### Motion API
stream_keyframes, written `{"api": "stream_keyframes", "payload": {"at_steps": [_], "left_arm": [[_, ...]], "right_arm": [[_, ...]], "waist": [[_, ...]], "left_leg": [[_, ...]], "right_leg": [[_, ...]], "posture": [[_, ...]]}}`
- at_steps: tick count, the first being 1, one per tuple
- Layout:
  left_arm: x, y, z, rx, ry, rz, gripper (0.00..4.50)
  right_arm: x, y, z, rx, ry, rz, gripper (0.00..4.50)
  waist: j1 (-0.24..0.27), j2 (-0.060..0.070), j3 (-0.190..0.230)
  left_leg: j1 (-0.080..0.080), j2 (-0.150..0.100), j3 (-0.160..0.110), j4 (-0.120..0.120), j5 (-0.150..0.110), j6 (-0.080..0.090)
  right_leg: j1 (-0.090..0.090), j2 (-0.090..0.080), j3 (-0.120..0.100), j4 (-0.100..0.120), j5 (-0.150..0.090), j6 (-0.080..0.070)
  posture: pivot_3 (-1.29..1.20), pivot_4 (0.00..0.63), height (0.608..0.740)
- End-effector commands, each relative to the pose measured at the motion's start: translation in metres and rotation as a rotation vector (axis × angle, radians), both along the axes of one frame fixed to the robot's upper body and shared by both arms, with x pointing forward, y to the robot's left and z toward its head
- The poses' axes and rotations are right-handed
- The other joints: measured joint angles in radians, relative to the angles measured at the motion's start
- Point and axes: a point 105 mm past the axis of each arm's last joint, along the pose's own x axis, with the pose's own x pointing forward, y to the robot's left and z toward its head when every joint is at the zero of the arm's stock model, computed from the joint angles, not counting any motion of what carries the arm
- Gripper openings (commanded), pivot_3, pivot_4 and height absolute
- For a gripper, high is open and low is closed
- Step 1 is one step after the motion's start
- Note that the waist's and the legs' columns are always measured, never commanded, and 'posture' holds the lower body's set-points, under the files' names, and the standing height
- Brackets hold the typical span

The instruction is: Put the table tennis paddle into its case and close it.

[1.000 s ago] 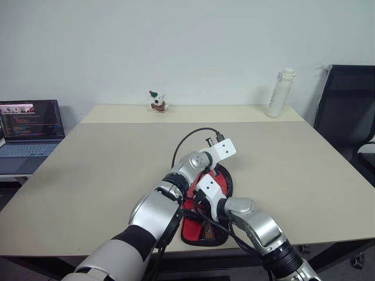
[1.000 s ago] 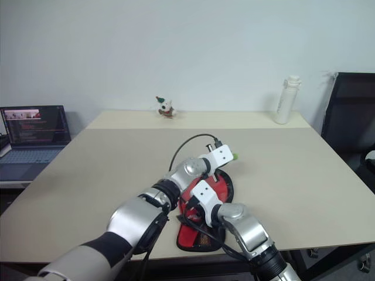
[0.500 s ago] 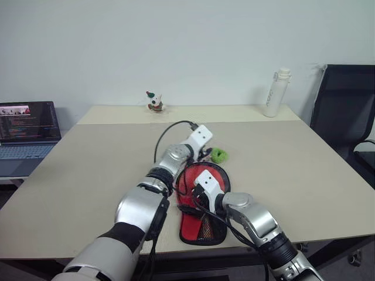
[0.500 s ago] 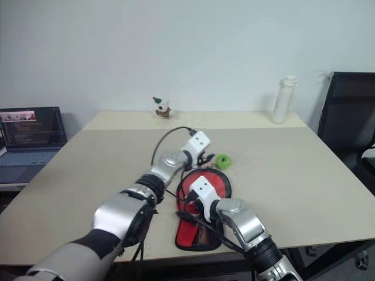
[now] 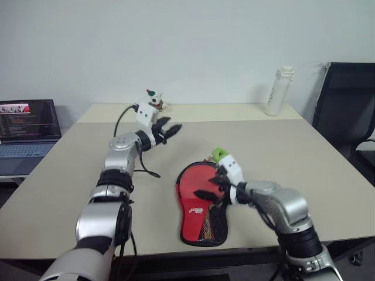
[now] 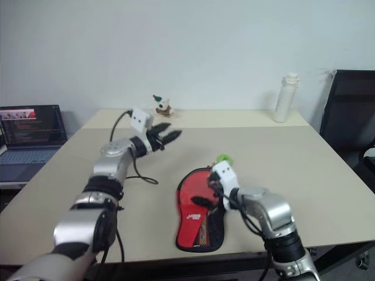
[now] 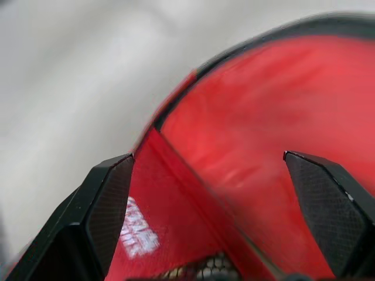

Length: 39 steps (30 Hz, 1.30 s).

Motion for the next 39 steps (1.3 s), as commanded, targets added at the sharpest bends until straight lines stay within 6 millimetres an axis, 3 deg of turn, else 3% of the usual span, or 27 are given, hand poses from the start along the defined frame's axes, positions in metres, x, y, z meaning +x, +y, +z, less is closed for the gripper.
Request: {"api": "stream_keyframes", "payload": {"at_steps": [1, 5, 9, 14, 21, 28, 34, 39], "left_arm": [[-0.027, -0.027, 0.006, -0.001, -0.019, -0.155, 2.85], [-0.051, -0.051, -0.028, 0.107, 0.033, -0.261, 2.85], [-0.055, -0.071, -0.054, 0.182, 0.068, -0.296, 2.85], [-0.052, -0.081, -0.076, 0.172, 0.124, -0.289, 2.85], [-0.050, -0.080, -0.083, 0.157, 0.142, -0.257, 2.85], [-0.055, -0.072, -0.087, 0.167, 0.150, -0.236, 2.85], [-0.058, -0.064, -0.089, 0.173, 0.159, -0.203, 2.85], [-0.060, -0.062, -0.090, 0.179, 0.164, -0.191, 2.88]], "right_arm": [[0.003, -0.013, 0.036, 0.063, -0.050, 0.005, 4.50], [0.022, -0.035, 0.058, 0.059, -0.089, -0.041, 4.50], [0.057, -0.051, 0.059, -0.007, -0.167, -0.139, 4.50], [0.102, -0.049, 0.058, -0.008, -0.221, -0.258, 4.50], [0.144, -0.040, 0.034, -0.039, -0.248, -0.457, 4.50], [0.150, -0.037, 0.010, -0.087, -0.247, -0.599, 4.50], [0.142, -0.034, -0.025, -0.091, -0.131, -0.657, 4.50], [0.139, -0.030, -0.038, -0.049, -0.052, -0.694, 3.23]], "waist": [[0.001, 0.000, 0.000], [0.002, 0.000, 0.000], [0.003, 0.000, 0.000], [-0.006, 0.002, 0.001], [-0.005, 0.004, 0.003], [-0.001, 0.005, 0.004], [-0.001, 0.005, 0.004], [-0.001, 0.005, 0.004]], "left_leg": [[0.000, 0.000, 0.000, 0.000, 0.000, 0.000], [0.000, 0.000, 0.000, 0.000, 0.000, 0.000], [0.000, 0.000, 0.000, 0.000, 0.000, 0.000], [0.001, 0.000, 0.002, -0.001, 0.000, 0.001], [0.001, 0.001, 0.005, -0.001, 0.000, 0.000], [0.001, 0.001, 0.007, -0.001, 0.001, -0.003], [0.001, 0.001, 0.007, -0.001, 0.002, -0.003], [0.001, 0.002, 0.007, -0.001, 0.002, -0.003]], "right_leg": [[0.000, 0.000, 0.000, 0.000, 0.000, 0.000], [0.000, 0.000, 0.000, 0.000, 0.000, 0.000], [0.000, 0.000, 0.000, 0.000, 0.000, 0.000], [-0.001, 0.001, 0.003, 0.000, 0.000, 0.000], [-0.002, 0.002, 0.004, -0.001, 0.000, 0.000], [-0.002, 0.000, 0.005, -0.001, 0.000, 0.000], [-0.002, 0.000, 0.006, -0.001, 0.000, 0.000], [-0.002, 0.000, 0.006, -0.001, 0.000, 0.000]], "posture": [[0.00, 0.150, 0.740], [0.00, 0.150, 0.740], [0.00, 0.150, 0.740], [0.00, 0.150, 0.740], [0.00, 0.150, 0.740], [0.00, 0.150, 0.740], [0.00, 0.150, 0.740], [0.00, 0.150, 0.740]]}}
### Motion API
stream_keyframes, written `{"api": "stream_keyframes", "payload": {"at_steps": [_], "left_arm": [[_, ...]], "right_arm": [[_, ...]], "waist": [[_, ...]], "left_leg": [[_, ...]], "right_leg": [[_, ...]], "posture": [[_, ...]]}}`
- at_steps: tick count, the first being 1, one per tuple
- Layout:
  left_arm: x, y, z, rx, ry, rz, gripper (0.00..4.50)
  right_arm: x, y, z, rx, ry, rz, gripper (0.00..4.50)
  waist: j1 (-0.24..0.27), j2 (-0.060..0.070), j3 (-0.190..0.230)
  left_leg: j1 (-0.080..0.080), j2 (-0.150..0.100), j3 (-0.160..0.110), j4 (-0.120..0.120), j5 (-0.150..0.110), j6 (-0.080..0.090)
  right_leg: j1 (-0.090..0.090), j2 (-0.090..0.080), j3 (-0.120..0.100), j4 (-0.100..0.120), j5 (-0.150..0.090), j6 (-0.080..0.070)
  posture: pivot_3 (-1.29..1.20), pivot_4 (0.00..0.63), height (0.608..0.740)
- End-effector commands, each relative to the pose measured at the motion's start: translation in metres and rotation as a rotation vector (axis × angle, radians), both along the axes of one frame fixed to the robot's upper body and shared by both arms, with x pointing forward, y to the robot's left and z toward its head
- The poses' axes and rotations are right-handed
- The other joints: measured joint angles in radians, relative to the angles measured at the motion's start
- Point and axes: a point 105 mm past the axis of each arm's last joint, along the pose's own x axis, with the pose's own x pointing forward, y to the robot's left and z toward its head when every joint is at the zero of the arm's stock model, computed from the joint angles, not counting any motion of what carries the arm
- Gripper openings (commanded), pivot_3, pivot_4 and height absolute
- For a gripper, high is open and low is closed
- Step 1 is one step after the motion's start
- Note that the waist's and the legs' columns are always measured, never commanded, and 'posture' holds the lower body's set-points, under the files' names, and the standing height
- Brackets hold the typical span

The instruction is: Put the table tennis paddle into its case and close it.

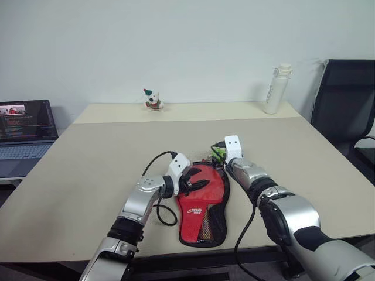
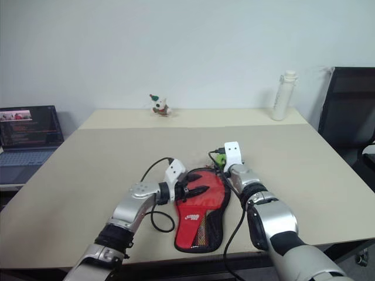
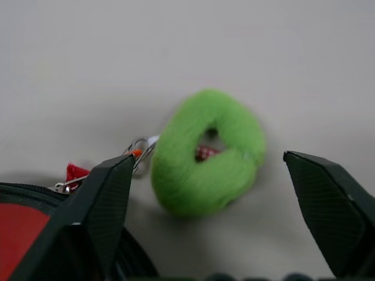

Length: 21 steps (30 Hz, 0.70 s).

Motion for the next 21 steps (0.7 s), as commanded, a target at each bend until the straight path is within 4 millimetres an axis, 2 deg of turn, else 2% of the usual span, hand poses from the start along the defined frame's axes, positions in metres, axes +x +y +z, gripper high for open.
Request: {"api": "stream_keyframes", "payload": {"at_steps": [1, 8, 10, 16, 21], "left_arm": [[0.000, 0.000, 0.015, -0.012, -0.051, -0.001, 2.88], [0.000, -0.001, 0.015, -0.006, -0.051, 0.003, 2.88], [0.002, -0.001, 0.015, -0.002, -0.055, 0.005, 2.88], [0.018, -0.004, 0.018, -0.001, -0.067, 0.031, 2.88], [0.025, -0.005, -0.001, 0.020, -0.019, 0.045, 2.88]], "right_arm": [[0.000, 0.002, 0.001, 0.044, 0.006, -0.026, 2.88], [-0.001, 0.008, 0.001, 0.051, 0.015, -0.024, 0.49], [0.000, 0.008, 0.002, 0.054, 0.011, -0.023, 0.04], [0.002, 0.003, 0.008, 0.048, -0.010, -0.017, 0.04], [0.007, -0.007, 0.025, 0.042, -0.063, 0.001, 0.04]], "waist": [[0.000, 0.000, 0.000], [0.000, 0.000, 0.000], [0.000, 0.000, 0.000], [0.001, 0.000, 0.000], [0.001, 0.000, 0.000]], "left_leg": [[0.000, 0.000, 0.000, 0.000, 0.000, 0.000], [0.000, 0.000, 0.000, 0.000, 0.000, 0.000], [0.000, 0.000, 0.000, 0.000, 0.000, 0.000], [0.000, 0.000, 0.000, 0.000, -0.001, 0.001], [0.000, 0.000, 0.000, 0.000, -0.001, 0.001]], "right_leg": [[0.000, 0.000, 0.000, 0.000, 0.000, 0.000], [0.000, 0.000, 0.000, 0.000, 0.000, 0.000], [0.000, 0.000, 0.000, 0.000, 0.000, 0.000], [0.000, 0.000, 0.000, 0.000, 0.000, 0.000], [0.000, 0.000, 0.000, 0.000, 0.000, 0.000]], "posture": [[0.00, 0.150, 0.740], [0.00, 0.150, 0.740], [0.00, 0.150, 0.740], [0.00, 0.150, 0.740], [0.00, 0.150, 0.740]]}}
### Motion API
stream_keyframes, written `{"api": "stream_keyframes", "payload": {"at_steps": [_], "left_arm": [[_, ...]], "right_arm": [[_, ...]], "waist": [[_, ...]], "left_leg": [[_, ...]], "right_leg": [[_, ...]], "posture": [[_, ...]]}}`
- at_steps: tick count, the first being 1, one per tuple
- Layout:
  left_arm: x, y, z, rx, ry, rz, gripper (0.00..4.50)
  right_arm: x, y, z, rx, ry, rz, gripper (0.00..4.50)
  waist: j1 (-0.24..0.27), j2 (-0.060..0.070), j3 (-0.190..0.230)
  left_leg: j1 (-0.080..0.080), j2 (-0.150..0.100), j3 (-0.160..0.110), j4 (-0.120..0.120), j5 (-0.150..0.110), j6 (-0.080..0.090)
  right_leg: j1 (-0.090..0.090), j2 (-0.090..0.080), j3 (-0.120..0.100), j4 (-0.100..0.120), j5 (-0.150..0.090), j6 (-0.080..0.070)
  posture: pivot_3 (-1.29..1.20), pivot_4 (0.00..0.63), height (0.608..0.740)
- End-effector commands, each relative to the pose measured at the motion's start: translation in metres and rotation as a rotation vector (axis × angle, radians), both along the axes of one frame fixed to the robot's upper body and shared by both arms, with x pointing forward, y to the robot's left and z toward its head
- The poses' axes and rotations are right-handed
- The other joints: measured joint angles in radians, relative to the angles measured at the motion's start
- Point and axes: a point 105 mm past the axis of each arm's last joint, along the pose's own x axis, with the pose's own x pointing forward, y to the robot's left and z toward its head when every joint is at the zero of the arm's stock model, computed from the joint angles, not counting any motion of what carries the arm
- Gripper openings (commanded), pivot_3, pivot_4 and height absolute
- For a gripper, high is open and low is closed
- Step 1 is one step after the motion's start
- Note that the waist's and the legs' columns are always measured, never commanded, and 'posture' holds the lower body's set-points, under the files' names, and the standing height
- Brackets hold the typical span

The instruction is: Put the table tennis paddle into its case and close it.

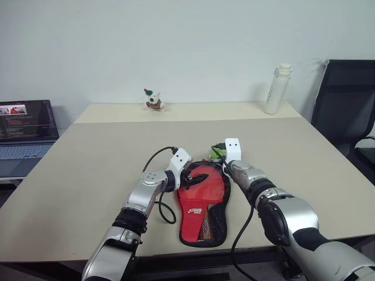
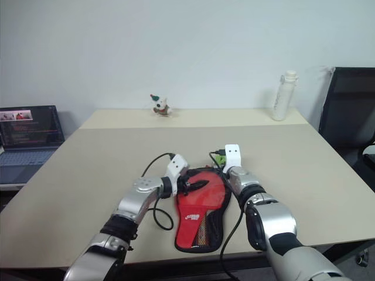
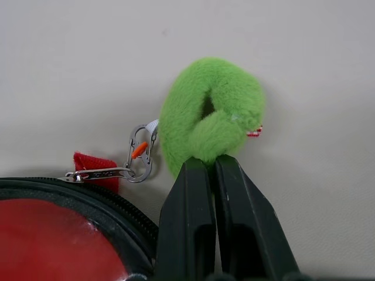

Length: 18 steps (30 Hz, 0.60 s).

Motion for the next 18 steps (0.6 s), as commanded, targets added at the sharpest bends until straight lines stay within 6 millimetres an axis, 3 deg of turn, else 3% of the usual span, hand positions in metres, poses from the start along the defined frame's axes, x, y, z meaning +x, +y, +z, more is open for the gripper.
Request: {"api": "stream_keyframes", "payload": {"at_steps": [1, 12, 18], "left_arm": [[0.002, -0.004, -0.011, 0.006, 0.015, -0.004, 2.88], [-0.001, -0.003, -0.041, 0.026, 0.127, -0.012, 2.88], [0.001, -0.010, -0.044, 0.042, 0.138, -0.020, 2.88]], "right_arm": [[0.010, -0.011, 0.034, -0.005, -0.105, 0.010, 0.04], [0.007, -0.060, 0.049, 0.025, -0.097, 0.050, 0.04], [-0.039, -0.078, 0.047, -0.041, -0.066, 0.139, 0.04]], "waist": [[0.000, 0.000, 0.000], [0.003, 0.001, 0.000], [0.009, 0.003, -0.001]], "left_leg": [[0.000, 0.000, 0.000, 0.000, 0.000, 0.000], [0.001, 0.000, -0.001, 0.000, 0.000, 0.000], [0.001, -0.002, -0.003, 0.000, -0.001, 0.001]], "right_leg": [[0.000, 0.000, 0.000, 0.000, 0.000, 0.000], [0.001, 0.000, -0.001, 0.000, 0.000, 0.000], [0.002, -0.001, -0.001, 0.000, 0.000, 0.001]], "posture": [[0.00, 0.150, 0.740], [0.00, 0.150, 0.740], [0.00, 0.150, 0.740]]}}
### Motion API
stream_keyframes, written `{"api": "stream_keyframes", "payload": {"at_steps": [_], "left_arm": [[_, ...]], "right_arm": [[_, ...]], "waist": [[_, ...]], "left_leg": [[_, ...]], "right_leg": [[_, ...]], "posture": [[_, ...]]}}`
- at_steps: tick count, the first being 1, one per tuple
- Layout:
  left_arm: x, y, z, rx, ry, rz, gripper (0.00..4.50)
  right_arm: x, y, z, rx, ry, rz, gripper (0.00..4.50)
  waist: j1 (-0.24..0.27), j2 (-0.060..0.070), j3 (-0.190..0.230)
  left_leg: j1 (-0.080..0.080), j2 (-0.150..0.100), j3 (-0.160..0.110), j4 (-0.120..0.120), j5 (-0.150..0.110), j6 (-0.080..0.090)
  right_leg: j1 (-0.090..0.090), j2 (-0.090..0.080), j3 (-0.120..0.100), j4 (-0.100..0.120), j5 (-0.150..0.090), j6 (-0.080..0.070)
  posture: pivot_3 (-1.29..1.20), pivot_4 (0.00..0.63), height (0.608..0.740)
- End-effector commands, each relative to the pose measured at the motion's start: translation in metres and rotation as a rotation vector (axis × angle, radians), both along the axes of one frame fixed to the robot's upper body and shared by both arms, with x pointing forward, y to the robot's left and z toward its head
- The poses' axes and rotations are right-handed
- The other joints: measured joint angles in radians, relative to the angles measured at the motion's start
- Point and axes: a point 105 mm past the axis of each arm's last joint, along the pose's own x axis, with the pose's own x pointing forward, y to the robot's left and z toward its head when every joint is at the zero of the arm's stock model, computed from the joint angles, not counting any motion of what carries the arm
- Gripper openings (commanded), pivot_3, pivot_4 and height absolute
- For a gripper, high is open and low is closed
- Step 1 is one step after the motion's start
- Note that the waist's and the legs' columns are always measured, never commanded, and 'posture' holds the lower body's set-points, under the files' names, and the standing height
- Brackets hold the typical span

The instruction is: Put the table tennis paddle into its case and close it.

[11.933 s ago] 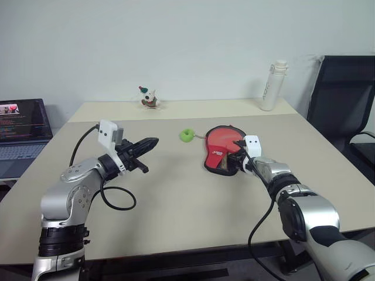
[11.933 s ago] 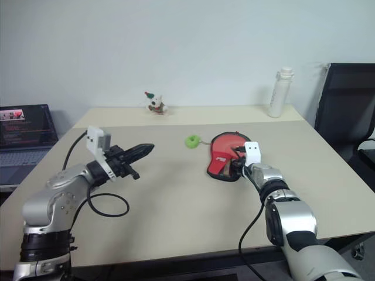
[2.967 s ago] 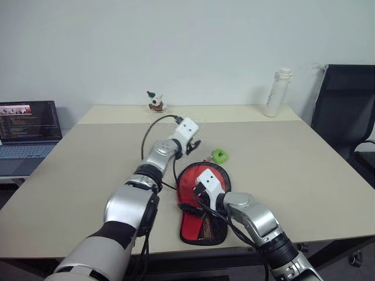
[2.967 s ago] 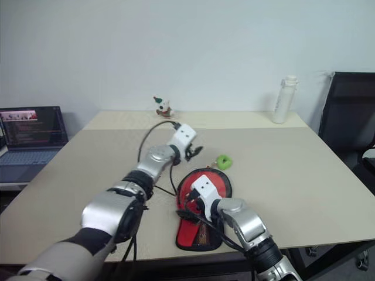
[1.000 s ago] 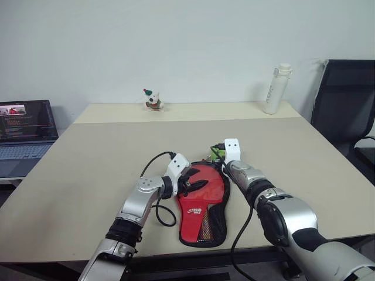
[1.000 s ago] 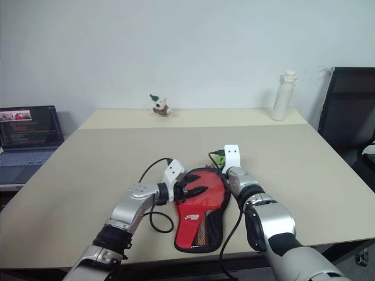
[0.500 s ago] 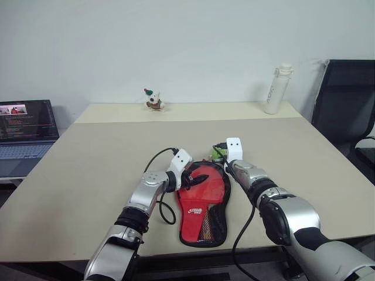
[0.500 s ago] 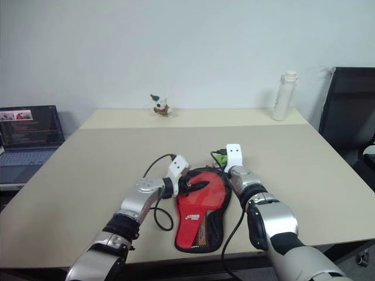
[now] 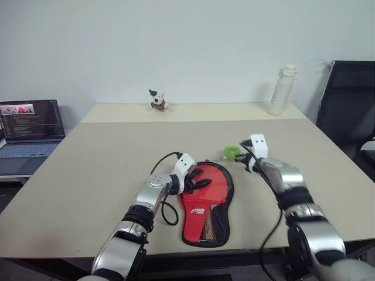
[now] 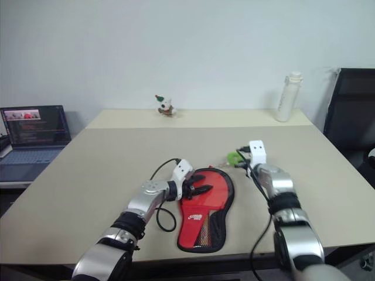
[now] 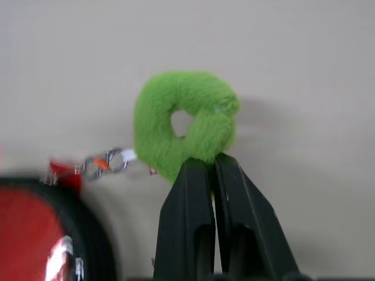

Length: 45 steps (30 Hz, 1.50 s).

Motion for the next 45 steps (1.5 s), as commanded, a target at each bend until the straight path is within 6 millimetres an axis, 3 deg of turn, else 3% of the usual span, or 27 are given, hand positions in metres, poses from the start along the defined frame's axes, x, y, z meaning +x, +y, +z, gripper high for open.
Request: {"api": "stream_keyframes", "payload": {"at_steps": [1, 13, 19, 22, 30, 39, 45], "left_arm": [[-0.002, -0.002, -0.019, 0.039, 0.056, 0.013, 2.88], [0.010, -0.021, -0.011, 0.036, 0.042, 0.049, 2.88], [0.012, -0.030, -0.007, 0.026, 0.035, 0.043, 2.88], [0.013, -0.033, -0.007, 0.027, 0.033, 0.040, 2.88], [0.013, -0.039, -0.005, 0.028, 0.027, 0.034, 2.88], [0.014, -0.044, -0.006, 0.029, 0.025, 0.037, 2.88], [0.015, -0.045, -0.005, 0.018, 0.022, 0.051, 2.88]], "right_arm": [[-0.023, -0.008, 0.027, -0.027, -0.045, 0.036, 0.04], [-0.122, -0.017, 0.010, -0.044, 0.181, 0.288, 0.04], [-0.148, -0.028, 0.000, -0.085, 0.271, 0.354, 0.04], [-0.161, -0.027, -0.002, -0.079, 0.311, 0.407, 0.04], [-0.223, -0.015, -0.010, -0.032, 0.465, 0.627, 0.04], [-0.269, -0.005, -0.006, 0.004, 0.537, 0.801, 0.04], [-0.283, -0.002, -0.009, 0.014, 0.571, 0.851, 0.04]], "waist": [[-0.001, 0.000, 0.000], [0.021, 0.001, 0.000], [0.023, 0.000, 0.000], [0.024, -0.001, 0.001], [0.026, -0.002, 0.001], [0.031, -0.003, 0.002], [0.029, -0.004, 0.002]], "left_leg": [[0.000, 0.000, 0.000, 0.000, 0.000, 0.000], [-0.001, -0.002, -0.004, 0.000, -0.002, 0.004], [-0.002, -0.003, -0.005, 0.000, -0.004, 0.007], [-0.002, -0.004, -0.005, 0.000, -0.004, 0.007], [-0.003, -0.005, -0.008, 0.000, -0.006, 0.009], [-0.004, -0.006, -0.013, 0.000, -0.009, 0.011], [-0.003, -0.009, -0.014, 0.000, -0.011, 0.012]], "right_leg": [[0.000, 0.000, 0.000, 0.000, 0.000, 0.000], [0.001, 0.000, -0.003, -0.001, -0.003, 0.005], [0.001, 0.000, -0.003, -0.004, -0.003, 0.006], [0.001, 0.000, -0.003, -0.005, -0.003, 0.006], [0.003, -0.001, -0.005, -0.009, -0.004, 0.008], [0.010, -0.001, -0.009, -0.017, -0.004, 0.009], [0.011, -0.005, -0.009, -0.017, -0.006, 0.012]], "posture": [[0.00, 0.150, 0.740], [0.00, 0.150, 0.740], [0.00, 0.150, 0.740], [0.00, 0.150, 0.740], [0.00, 0.150, 0.740], [0.00, 0.150, 0.740], [0.00, 0.150, 0.740]]}}
